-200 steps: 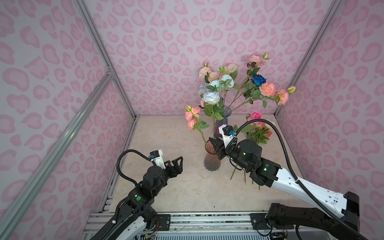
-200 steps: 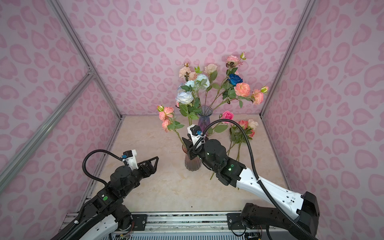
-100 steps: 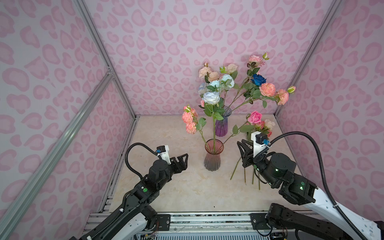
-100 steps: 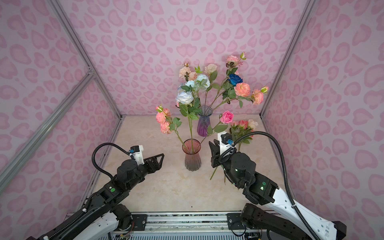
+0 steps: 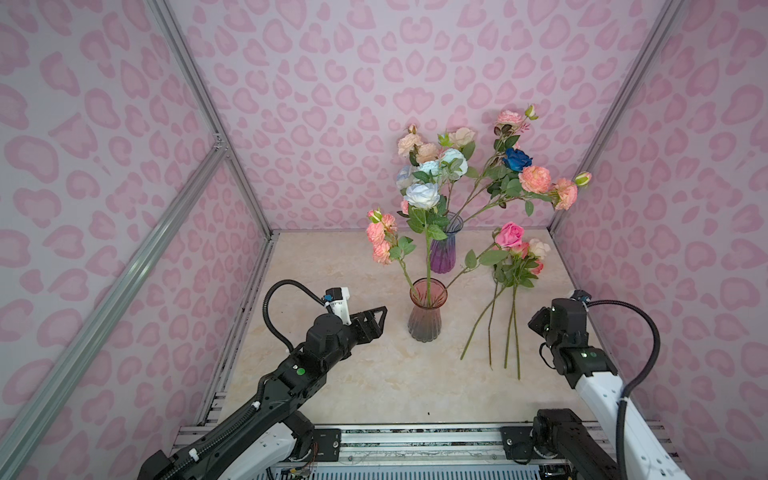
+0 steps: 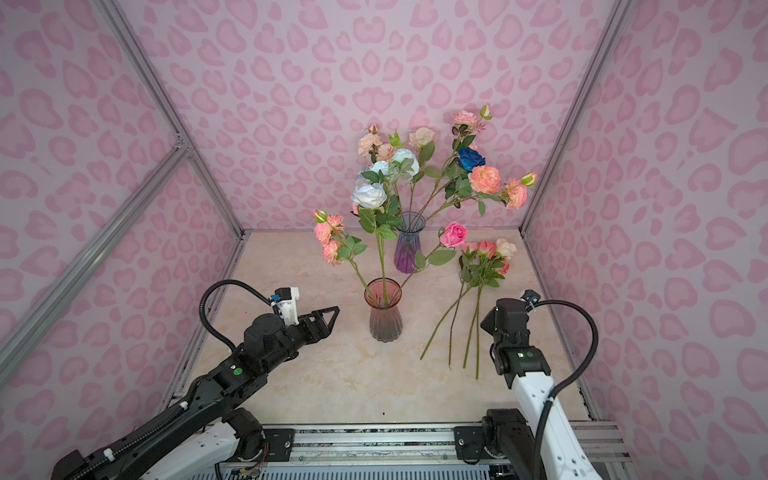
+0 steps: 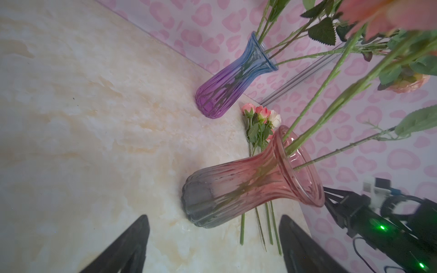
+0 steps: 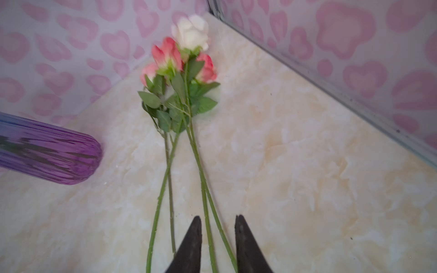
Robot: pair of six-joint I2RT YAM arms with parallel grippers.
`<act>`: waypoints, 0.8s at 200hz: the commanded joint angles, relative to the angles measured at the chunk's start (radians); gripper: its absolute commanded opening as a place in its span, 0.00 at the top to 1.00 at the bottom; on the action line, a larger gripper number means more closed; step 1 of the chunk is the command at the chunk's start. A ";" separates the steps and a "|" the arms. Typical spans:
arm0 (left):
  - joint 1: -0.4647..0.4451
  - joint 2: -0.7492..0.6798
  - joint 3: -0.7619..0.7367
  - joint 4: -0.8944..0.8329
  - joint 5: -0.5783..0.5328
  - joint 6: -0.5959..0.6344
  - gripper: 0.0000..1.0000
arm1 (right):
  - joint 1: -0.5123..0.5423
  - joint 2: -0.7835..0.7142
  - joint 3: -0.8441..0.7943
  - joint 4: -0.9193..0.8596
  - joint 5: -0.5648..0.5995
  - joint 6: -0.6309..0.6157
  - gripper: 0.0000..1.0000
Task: Arrange the flowers into the vase
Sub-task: 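Open the right gripper and return it to the rose bunch, then close the right gripper on another rose stem in the bunch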
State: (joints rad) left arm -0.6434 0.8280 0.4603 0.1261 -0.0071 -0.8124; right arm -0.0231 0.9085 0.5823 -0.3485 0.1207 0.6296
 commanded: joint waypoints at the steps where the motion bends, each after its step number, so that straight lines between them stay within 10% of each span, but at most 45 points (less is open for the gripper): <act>1: -0.009 0.017 -0.020 0.099 0.032 -0.044 0.12 | -0.043 0.197 0.092 0.034 -0.200 0.025 0.77; 36: -0.013 0.025 -0.041 0.111 0.032 -0.058 0.12 | -0.047 0.553 0.295 0.024 -0.193 -0.066 0.95; 160: -0.015 -0.059 -0.046 0.019 0.002 -0.030 0.09 | -0.040 0.987 0.627 -0.088 -0.153 -0.233 0.79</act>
State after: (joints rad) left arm -0.6582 0.7727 0.4110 0.1513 0.0002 -0.8566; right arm -0.0639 1.8622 1.1847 -0.4107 -0.0448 0.4282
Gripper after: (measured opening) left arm 0.906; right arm 0.220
